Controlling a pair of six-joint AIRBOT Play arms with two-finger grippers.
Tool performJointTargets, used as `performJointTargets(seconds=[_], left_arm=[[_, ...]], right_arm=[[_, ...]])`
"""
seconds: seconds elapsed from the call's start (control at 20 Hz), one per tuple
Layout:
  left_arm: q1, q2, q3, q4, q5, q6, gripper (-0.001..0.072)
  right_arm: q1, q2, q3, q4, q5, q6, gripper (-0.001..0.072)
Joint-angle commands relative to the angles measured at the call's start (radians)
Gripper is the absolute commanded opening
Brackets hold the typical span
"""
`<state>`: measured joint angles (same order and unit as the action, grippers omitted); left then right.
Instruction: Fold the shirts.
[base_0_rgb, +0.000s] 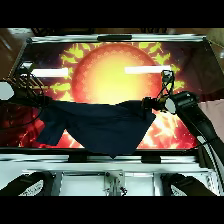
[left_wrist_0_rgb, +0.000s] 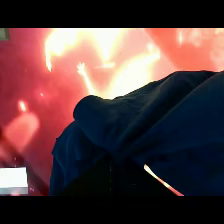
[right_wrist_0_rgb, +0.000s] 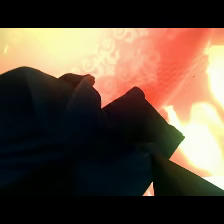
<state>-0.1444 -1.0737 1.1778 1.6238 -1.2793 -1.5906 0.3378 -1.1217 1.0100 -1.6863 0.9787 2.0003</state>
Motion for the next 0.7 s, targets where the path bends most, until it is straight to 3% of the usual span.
performJointTargets(seconds=[0.0,0.1,0.25,0.35,0.45,0.55,0.65], left_arm=[[0.001,-0.006,-0.001,-0.005,-0.039,0.000,0.0034],[0.001,-0.006,-0.001,-0.005,-0.054,0.000,0.0034],[0.001,-0.006,-0.001,-0.006,-0.062,0.000,0.0033],[0.001,-0.006,-0.001,-0.035,-0.060,0.000,0.0034],[0.001,-0.006,-0.001,-0.074,-0.056,0.008,0.0034],[0.001,-0.006,-0.001,-0.093,-0.057,0.008,0.0034],[0.001,-0.006,-0.001,-0.096,-0.057,0.008,0.0034]], right_arm=[[-0.002,0.054,0.077,0.000,0.278,-0.194,0.0575],[-0.032,0.147,0.056,0.074,0.410,-0.206,0.0575],[-0.098,0.304,-0.206,0.328,0.417,-0.196,0.0576],[-0.118,0.382,-0.444,0.498,0.349,-0.152,0.0665],[-0.117,0.397,-0.624,0.661,0.202,-0.092,0.0665],[-0.116,0.395,-0.732,0.809,0.056,-0.126,0.0665],[-0.116,0.395,-0.765,0.803,-0.003,-0.131,0.0664]])
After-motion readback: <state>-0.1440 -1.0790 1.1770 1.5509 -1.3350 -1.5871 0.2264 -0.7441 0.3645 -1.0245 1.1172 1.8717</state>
